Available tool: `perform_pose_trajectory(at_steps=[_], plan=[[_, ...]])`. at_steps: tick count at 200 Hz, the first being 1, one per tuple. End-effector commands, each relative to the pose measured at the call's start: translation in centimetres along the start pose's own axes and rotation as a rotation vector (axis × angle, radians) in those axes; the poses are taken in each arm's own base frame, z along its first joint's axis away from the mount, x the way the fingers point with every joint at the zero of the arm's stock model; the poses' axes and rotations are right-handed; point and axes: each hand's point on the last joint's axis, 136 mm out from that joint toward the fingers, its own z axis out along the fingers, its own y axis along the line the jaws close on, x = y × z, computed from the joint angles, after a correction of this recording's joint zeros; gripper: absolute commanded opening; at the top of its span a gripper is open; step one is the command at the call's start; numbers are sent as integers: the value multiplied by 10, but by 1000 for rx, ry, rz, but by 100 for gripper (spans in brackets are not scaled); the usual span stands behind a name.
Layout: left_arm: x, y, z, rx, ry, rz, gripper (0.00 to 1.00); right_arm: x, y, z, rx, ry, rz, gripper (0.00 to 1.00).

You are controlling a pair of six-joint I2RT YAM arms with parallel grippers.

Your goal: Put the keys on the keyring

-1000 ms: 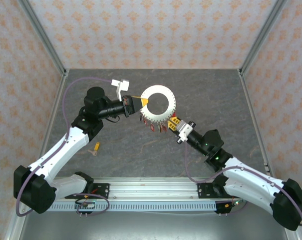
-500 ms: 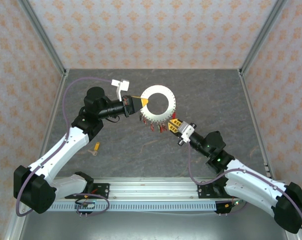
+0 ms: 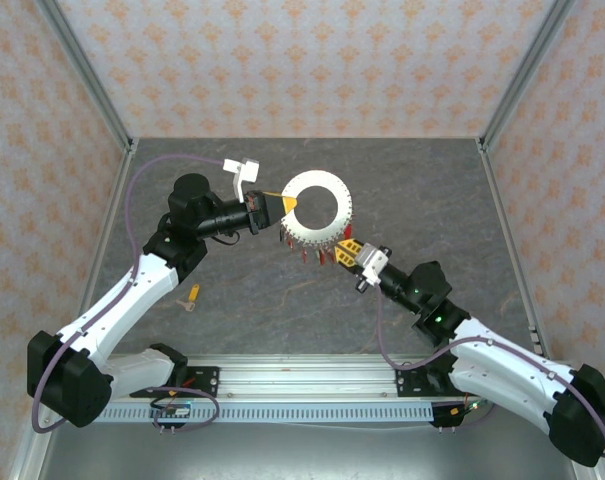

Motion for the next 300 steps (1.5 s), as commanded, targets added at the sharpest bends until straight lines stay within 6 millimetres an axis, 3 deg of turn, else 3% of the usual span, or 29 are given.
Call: perform_pose_trajectory(at_steps=[1,195,300], plan=[[-25,-23,-4,46,-67,73,0,-31,-8,3,12,-88,-17,14],[-24,-21,-4,41,-65,63,0,-32,-16,8,52,-92,-20,20],[-26,-21,-4,42,-72,53,0,-29,-24,10,100,-91,-34,10]])
